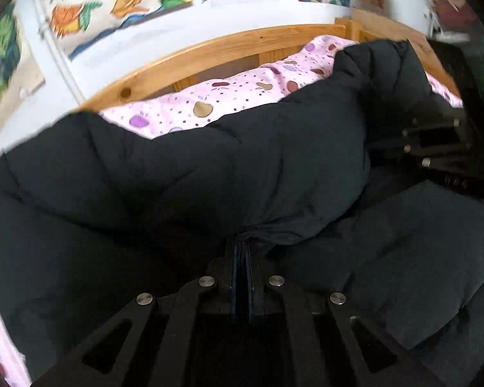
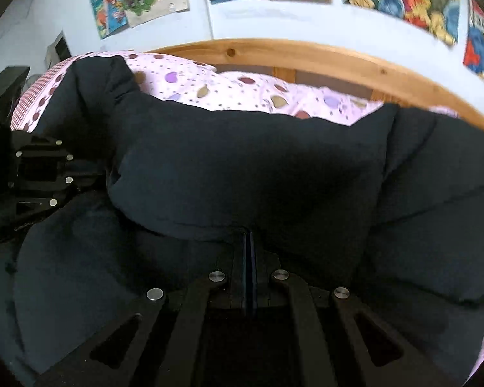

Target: Fold large clothes

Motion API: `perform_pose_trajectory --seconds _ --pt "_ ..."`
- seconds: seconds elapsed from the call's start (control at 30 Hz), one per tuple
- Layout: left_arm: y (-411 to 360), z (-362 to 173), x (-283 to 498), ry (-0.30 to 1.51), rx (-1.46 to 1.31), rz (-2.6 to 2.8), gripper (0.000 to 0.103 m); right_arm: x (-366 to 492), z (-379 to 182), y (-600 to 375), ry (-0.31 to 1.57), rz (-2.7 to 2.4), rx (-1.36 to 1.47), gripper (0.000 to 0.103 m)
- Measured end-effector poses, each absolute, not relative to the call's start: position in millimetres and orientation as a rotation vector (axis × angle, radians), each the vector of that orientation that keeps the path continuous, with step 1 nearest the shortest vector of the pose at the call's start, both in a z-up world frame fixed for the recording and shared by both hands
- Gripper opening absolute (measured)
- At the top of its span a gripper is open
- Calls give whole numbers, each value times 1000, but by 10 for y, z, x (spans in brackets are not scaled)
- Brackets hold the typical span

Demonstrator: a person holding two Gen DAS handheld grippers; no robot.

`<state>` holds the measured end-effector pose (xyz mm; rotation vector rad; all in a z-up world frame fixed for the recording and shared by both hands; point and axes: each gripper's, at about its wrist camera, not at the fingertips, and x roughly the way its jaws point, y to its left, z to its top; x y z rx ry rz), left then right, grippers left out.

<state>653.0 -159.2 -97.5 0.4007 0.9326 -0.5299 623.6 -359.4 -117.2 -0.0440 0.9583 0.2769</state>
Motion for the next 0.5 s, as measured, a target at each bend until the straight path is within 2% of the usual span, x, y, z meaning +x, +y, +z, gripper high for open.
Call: perform_pose_trajectory --seconds 0.27,0.33,0.4,0.5 --pt "-1415 -597 6407 867 305 -582 9 5928 -791 -3687 856 341 43 5" --pt "-1376 -462 6342 857 266 -597 15 5868 -665 -3699 847 350 61 7" --pt "-1339 -293 6216 830 230 -629 30 5769 -493 -3707 837 359 54 7" --pt "-1385 -77 6036 752 215 -651 45 5663 -263 -3709 806 366 19 7"
